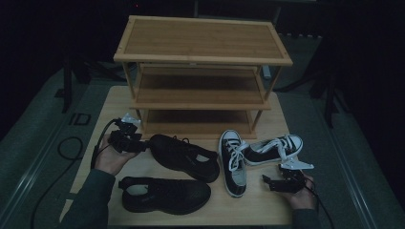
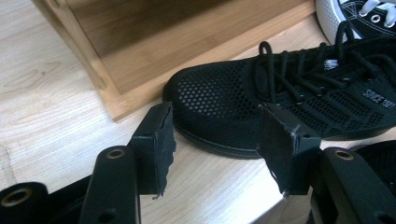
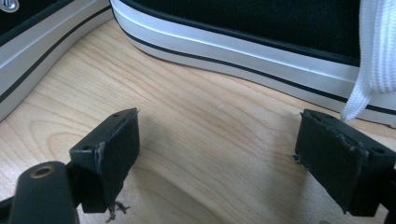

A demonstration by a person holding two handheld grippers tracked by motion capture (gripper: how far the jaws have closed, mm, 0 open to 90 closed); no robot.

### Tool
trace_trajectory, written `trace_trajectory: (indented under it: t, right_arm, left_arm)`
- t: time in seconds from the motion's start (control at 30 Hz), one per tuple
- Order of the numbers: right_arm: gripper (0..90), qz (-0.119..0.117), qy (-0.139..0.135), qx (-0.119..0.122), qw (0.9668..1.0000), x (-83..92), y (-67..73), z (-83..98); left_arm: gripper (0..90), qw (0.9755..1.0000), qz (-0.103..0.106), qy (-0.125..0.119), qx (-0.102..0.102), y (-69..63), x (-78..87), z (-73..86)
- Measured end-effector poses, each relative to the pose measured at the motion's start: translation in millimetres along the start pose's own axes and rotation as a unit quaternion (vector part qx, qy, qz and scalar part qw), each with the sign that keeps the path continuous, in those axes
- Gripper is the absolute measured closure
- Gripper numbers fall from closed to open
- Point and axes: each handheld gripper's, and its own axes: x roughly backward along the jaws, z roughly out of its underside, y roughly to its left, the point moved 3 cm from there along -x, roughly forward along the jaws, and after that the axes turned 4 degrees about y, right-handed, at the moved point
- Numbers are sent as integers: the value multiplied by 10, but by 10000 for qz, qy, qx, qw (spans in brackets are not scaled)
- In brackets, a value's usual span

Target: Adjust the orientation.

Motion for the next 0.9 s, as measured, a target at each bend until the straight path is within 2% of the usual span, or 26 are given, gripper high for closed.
trace_trajectory:
  t: [0.2, 0.4, 0.63, 0.9]
  right_arm:
    - [136, -1, -2, -5, 10000, 0, 1, 0]
    - [136, -1, -2, -5, 10000, 0, 1, 0]
    - [136, 0, -1, -6, 10000, 0, 1, 0]
    - [136, -1, -3, -4, 10000, 0, 1, 0]
  left_arm:
    - [437, 9999, -11, 47, -120, -92, -6, -37]
    - [397, 9999, 6, 29, -154, -175, -17, -67]
    - [395, 9996, 87, 66, -255, -263, -35, -100]
    - [372, 9996, 66, 62, -284, -344, -43, -138]
